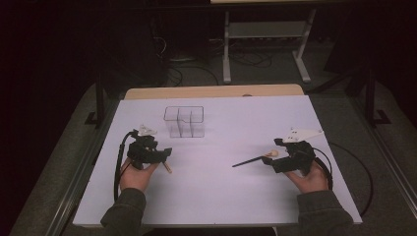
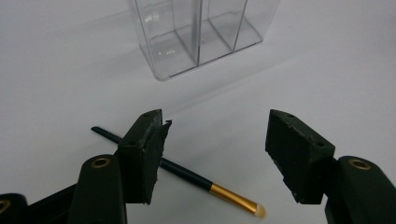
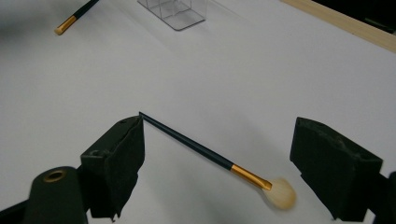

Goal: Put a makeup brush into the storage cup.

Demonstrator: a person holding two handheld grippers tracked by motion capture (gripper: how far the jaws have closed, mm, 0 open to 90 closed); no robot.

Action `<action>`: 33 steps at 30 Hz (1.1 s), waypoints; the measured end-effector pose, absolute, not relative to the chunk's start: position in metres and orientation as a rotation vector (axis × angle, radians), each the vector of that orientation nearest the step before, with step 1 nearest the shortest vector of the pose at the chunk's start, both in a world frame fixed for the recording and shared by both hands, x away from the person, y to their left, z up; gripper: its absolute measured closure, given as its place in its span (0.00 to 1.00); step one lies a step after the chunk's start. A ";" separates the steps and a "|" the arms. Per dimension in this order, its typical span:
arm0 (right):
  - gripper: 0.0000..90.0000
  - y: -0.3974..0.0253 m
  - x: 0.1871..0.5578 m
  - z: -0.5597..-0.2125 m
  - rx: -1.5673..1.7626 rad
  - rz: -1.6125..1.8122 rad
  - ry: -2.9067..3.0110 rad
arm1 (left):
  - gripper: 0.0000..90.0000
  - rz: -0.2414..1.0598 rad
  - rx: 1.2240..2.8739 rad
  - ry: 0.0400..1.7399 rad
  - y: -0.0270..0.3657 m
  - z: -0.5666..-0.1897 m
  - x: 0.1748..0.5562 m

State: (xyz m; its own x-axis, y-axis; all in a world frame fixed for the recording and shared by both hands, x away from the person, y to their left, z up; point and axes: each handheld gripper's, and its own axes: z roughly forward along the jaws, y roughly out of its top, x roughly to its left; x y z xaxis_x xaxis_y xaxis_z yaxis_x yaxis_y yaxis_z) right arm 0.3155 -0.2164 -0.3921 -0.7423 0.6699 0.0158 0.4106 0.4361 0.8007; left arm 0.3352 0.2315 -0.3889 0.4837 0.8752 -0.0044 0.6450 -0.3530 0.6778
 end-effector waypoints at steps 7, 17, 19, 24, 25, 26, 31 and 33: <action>0.19 -0.215 0.316 -0.393 0.921 1.197 2.401 | 0.47 0.431 2.109 1.375 0.233 -0.399 0.339; 0.19 -0.214 0.316 -0.394 0.919 1.195 2.407 | 0.55 0.403 2.102 1.501 0.234 -0.408 0.344; 0.19 -0.214 0.316 -0.394 0.919 1.197 2.407 | 0.55 0.399 2.114 1.517 0.233 -0.409 0.345; 0.19 -0.215 0.317 -0.394 0.916 1.206 2.407 | 0.60 0.396 2.133 1.562 0.230 -0.412 0.347; 0.19 -0.215 0.317 -0.394 0.916 1.206 2.409 | 0.61 0.395 2.129 1.569 0.230 -0.413 0.347; 0.19 -0.214 0.317 -0.393 0.915 1.205 2.409 | 0.62 0.393 2.131 1.569 0.231 -0.413 0.348; 0.19 -0.212 0.317 -0.394 0.906 1.202 2.410 | 0.66 0.390 2.127 1.592 0.229 -0.414 0.348; 0.19 -0.211 0.316 -0.394 0.907 1.200 2.414 | 0.68 0.379 2.125 1.602 0.228 -0.415 0.349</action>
